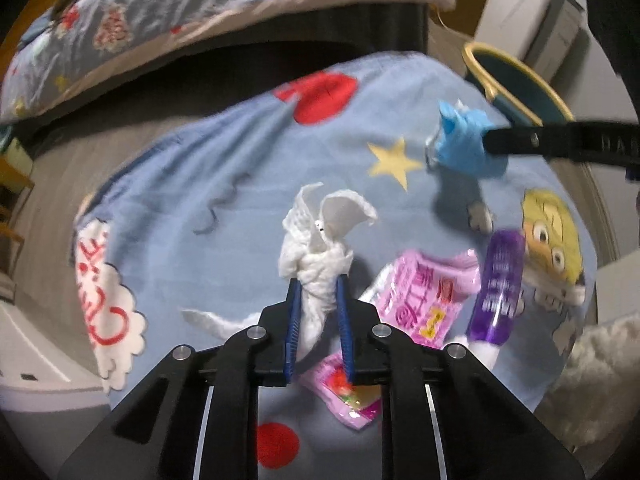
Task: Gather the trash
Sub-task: 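Carry blue mask over the bin with right tool while left tool carries tissue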
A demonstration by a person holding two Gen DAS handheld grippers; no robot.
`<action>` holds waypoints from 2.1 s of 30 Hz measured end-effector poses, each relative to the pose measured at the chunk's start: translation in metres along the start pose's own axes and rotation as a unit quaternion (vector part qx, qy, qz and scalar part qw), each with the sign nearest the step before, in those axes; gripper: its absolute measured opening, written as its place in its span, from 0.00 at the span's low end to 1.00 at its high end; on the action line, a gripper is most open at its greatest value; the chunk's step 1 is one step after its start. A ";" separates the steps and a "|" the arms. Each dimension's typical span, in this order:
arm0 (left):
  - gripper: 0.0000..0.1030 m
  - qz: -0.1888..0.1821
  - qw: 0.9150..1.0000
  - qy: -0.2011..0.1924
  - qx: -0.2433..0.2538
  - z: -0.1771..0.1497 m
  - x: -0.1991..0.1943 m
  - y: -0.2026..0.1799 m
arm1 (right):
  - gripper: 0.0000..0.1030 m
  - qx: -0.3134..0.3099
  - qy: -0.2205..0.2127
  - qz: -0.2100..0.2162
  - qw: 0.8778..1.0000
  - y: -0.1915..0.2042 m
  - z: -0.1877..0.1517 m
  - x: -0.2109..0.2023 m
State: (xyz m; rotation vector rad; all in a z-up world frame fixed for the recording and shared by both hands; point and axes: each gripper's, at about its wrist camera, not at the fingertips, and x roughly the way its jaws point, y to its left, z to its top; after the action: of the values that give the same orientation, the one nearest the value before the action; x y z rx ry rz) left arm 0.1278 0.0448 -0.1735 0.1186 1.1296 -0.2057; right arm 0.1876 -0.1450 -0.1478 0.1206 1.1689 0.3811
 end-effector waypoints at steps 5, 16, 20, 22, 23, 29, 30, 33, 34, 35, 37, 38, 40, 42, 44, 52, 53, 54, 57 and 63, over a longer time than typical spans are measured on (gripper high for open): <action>0.18 0.007 0.999 -0.032 -0.011 0.010 -0.018 0.007 | 0.09 0.004 -0.018 0.013 1.000 0.002 0.007 -0.011; 0.18 0.017 0.997 -0.062 -0.035 0.031 -0.035 0.009 | 0.09 0.008 -0.041 0.016 0.999 -0.011 0.012 -0.030; 0.18 0.020 0.997 -0.069 -0.029 0.038 -0.036 -0.002 | 0.09 0.016 -0.049 0.024 0.998 -0.022 0.015 -0.040; 0.18 0.019 0.997 -0.071 -0.028 0.040 -0.036 -0.007 | 0.09 0.016 -0.055 0.026 0.998 -0.026 0.017 -0.046; 0.18 0.019 0.997 -0.071 -0.026 0.042 -0.036 -0.010 | 0.09 0.016 -0.059 0.028 0.998 -0.029 0.018 -0.050; 0.18 0.017 0.997 -0.074 -0.011 0.051 -0.034 -0.030 | 0.09 0.027 -0.074 0.044 0.996 -0.041 0.022 -0.066; 0.18 0.016 0.997 -0.074 -0.010 0.052 -0.034 -0.033 | 0.09 0.026 -0.076 0.045 0.996 -0.042 0.023 -0.069; 0.18 0.019 0.997 -0.070 0.002 0.055 -0.030 -0.044 | 0.09 0.024 -0.083 0.046 0.995 -0.046 0.026 -0.076; 0.18 0.019 0.997 -0.069 0.004 0.056 -0.029 -0.047 | 0.09 0.026 -0.085 0.047 0.995 -0.049 0.027 -0.078; 0.18 0.018 0.998 -0.068 0.006 0.056 -0.027 -0.050 | 0.09 0.027 -0.087 0.047 0.995 -0.051 0.028 -0.081; 0.18 0.014 0.998 -0.066 0.009 0.056 -0.026 -0.056 | 0.09 0.026 -0.090 0.042 0.995 -0.056 0.029 -0.085; 0.18 0.012 0.998 -0.065 0.011 0.056 -0.025 -0.061 | 0.09 0.023 -0.094 0.038 0.995 -0.058 0.030 -0.089; 0.18 0.010 0.998 -0.066 0.016 0.057 -0.025 -0.068 | 0.09 0.021 -0.099 0.034 0.994 -0.061 0.033 -0.094; 0.18 0.008 0.998 -0.066 0.020 0.059 -0.025 -0.076 | 0.09 0.020 -0.112 0.029 0.993 -0.067 0.037 -0.104; 0.18 0.008 0.997 -0.066 0.023 0.062 -0.025 -0.083 | 0.09 0.021 -0.122 0.027 0.992 -0.074 0.040 -0.112; 0.18 -0.007 0.996 -0.077 0.042 0.089 -0.028 -0.120 | 0.09 0.038 -0.161 0.010 0.986 -0.122 0.058 -0.144; 0.18 -0.013 0.996 -0.079 0.045 0.096 -0.027 -0.128 | 0.09 0.046 -0.167 0.006 0.985 -0.133 0.060 -0.148; 0.18 -0.016 0.996 -0.080 0.048 0.100 -0.027 -0.133 | 0.09 0.054 -0.172 0.003 0.984 -0.142 0.061 -0.152; 0.18 -0.024 0.994 -0.084 0.063 0.114 -0.027 -0.151 | 0.09 0.082 -0.180 -0.004 0.980 -0.171 0.064 -0.160; 0.18 -0.050 0.991 -0.089 0.083 0.140 -0.022 -0.185 | 0.09 0.110 -0.176 -0.031 0.978 -0.207 0.063 -0.160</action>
State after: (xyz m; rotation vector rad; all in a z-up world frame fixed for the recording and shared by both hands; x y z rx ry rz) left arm 0.2013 -0.1613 -0.0922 0.1880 0.9399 -0.3916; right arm 0.2395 -0.3868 -0.0431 0.3312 0.8581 0.1634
